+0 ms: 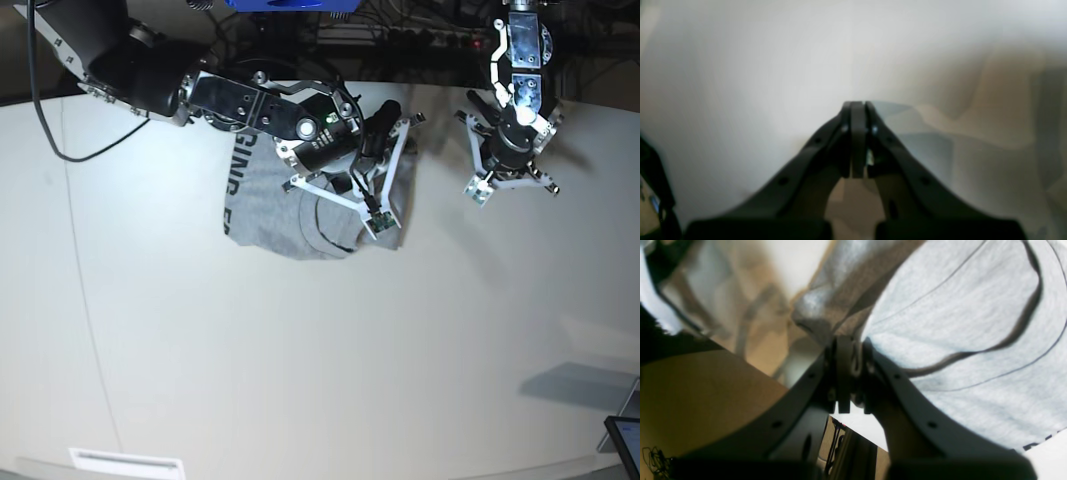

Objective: Fold the T-shirt properly
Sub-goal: 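Lower the left gripper beside the right gripper and grasp the bundle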

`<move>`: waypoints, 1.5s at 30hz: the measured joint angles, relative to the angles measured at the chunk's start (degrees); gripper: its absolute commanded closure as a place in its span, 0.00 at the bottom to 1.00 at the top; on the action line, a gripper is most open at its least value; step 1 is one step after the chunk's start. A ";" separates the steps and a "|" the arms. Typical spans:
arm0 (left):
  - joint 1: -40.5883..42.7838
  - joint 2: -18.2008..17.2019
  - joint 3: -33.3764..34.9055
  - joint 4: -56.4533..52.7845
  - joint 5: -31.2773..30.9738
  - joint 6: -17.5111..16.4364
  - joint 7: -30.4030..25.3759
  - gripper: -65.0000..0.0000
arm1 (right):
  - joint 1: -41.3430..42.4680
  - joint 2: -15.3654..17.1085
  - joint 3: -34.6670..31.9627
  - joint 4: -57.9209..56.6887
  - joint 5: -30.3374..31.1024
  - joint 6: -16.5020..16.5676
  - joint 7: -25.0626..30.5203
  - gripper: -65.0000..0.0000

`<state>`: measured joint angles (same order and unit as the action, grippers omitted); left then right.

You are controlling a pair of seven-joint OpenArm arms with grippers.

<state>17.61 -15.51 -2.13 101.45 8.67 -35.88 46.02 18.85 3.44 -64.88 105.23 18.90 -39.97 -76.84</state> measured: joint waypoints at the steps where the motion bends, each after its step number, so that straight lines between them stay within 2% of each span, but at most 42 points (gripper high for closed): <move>1: -1.25 0.63 0.76 -1.20 -0.26 0.28 -1.68 1.00 | -0.11 0.02 0.00 0.00 0.00 0.00 -0.04 1.00; 4: -4.42 1.73 3.69 -4.55 -3.34 1.36 -5.86 1.00 | -0.39 0.09 0.00 0.04 0.04 0.00 -0.20 1.00; 12: -8.00 5.38 11.65 -5.79 -5.29 0.94 -6.93 1.00 | -0.31 0.02 0.00 0.04 0.02 0.00 -0.20 1.00; 16: -7.89 5.38 11.87 -5.79 -6.19 0.92 -7.15 1.00 | -0.31 0.09 0.00 0.04 -0.02 0.00 -0.17 1.00; 28: -7.23 4.09 11.67 -5.79 -7.78 -0.15 -8.37 1.00 | -0.28 -3.39 0.15 0.04 -1.62 -0.55 -1.44 1.00; 37: -7.13 3.41 11.65 -6.19 -8.39 -0.24 -9.18 1.00 | -0.22 -3.82 0.26 2.73 -2.80 -0.61 -2.40 1.00; 45: -7.13 3.28 11.67 -6.23 -8.74 -0.39 -9.25 1.00 | -1.09 -5.60 0.26 3.67 -4.13 -0.59 -2.16 1.00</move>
<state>10.48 -12.23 9.54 95.22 -0.08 -36.27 36.77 17.76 -2.15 -64.62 108.90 14.76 -40.56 -79.00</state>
